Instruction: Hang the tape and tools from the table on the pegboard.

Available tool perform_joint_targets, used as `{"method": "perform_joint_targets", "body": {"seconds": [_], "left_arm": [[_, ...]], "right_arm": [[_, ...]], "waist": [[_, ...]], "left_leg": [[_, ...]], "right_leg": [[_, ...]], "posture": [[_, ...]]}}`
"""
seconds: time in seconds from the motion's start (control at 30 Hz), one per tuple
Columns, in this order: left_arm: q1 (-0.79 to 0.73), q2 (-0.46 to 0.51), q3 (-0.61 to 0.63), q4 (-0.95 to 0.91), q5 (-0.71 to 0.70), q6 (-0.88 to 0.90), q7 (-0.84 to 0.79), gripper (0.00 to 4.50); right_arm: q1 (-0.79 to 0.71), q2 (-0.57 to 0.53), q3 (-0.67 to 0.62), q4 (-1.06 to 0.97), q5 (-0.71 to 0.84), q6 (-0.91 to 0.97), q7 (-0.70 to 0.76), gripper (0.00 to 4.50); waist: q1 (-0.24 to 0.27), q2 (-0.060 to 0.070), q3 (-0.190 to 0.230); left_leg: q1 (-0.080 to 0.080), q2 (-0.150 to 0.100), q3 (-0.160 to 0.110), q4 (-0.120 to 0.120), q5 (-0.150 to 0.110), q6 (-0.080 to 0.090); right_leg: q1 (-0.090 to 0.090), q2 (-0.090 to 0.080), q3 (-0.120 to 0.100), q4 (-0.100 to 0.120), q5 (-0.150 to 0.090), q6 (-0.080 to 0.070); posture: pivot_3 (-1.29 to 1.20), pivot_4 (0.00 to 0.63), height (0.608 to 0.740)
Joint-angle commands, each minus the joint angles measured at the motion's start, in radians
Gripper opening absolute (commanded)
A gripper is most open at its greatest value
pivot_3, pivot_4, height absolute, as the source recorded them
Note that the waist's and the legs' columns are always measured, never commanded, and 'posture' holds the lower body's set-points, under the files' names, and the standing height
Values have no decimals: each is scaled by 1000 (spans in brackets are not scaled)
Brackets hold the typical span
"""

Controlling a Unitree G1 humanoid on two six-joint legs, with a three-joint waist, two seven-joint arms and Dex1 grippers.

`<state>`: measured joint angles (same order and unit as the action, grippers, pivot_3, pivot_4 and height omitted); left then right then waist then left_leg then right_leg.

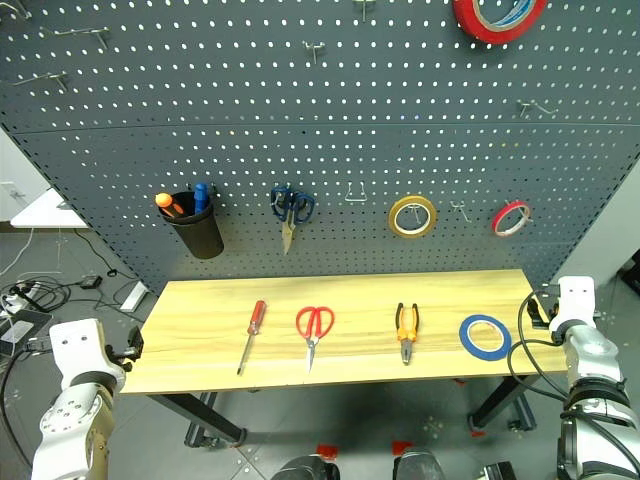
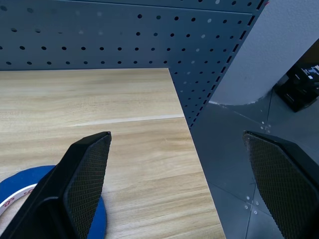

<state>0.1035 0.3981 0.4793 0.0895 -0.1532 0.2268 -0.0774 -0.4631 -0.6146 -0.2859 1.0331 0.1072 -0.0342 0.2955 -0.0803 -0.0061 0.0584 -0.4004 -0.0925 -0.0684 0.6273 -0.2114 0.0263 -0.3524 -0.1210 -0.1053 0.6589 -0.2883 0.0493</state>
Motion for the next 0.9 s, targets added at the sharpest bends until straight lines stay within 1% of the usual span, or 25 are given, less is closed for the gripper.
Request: {"method": "perform_joint_targets", "body": {"seconds": [0.03,0.3,0.43,0.57,0.63,0.7,0.8,0.9], "left_arm": [[-3,14,14,-22,12,-32,11,3689],[32,10,8,-25,32,-3,17,3689],[59,-7,10,-68,19,-19,9,3689],[54,-14,18,-128,-6,-16,6,3689],[49,5,-17,-173,7,-7,-24,3689],[31,18,-63,-236,-4,14,-73,3689],[-2,45,-123,-293,3,52,-121,3689],[-89,90,-258,-314,16,82,-233,3689]], "right_arm": [[-35,-10,-5,-7,4,-24,-2,4500],[-19,-5,33,-31,-20,-37,35,4500],[9,3,56,-70,-24,-40,62,4500],[45,8,79,-133,-21,-24,92,4500],[76,7,95,-183,-20,-16,125,4500],[123,5,107,-264,-17,5,154,4500],[191,4,126,-402,-6,75,194,4500],[264,4,146,-591,-3,217,203,4500]], "waist": [[0,0,0],[0,0,0],[1,0,0],[6,0,0],[10,0,0],[18,0,2],[25,3,7],[31,5,26]], "left_leg": [[0,0,0,0,0,0],[0,0,0,0,0,0],[0,0,0,0,0,0],[0,0,0,0,-1,1],[0,0,0,0,-1,1],[0,0,0,0,-1,1],[0,0,0,0,-1,1],[0,0,0,0,-1,1]], "right_leg": [[0,0,0,0,0,0],[0,0,0,0,0,0],[-1,0,0,0,0,0],[-1,0,0,0,0,0],[-1,0,0,0,0,0],[-1,0,0,0,0,0],[-2,0,1,-1,0,1],[-2,0,1,-1,-1,1]], "posture": [[-104,0,740],[-101,0,740],[-98,0,740],[-96,0,740],[-99,0,740],[-112,22,740],[-140,59,740],[-168,92,740]]}}
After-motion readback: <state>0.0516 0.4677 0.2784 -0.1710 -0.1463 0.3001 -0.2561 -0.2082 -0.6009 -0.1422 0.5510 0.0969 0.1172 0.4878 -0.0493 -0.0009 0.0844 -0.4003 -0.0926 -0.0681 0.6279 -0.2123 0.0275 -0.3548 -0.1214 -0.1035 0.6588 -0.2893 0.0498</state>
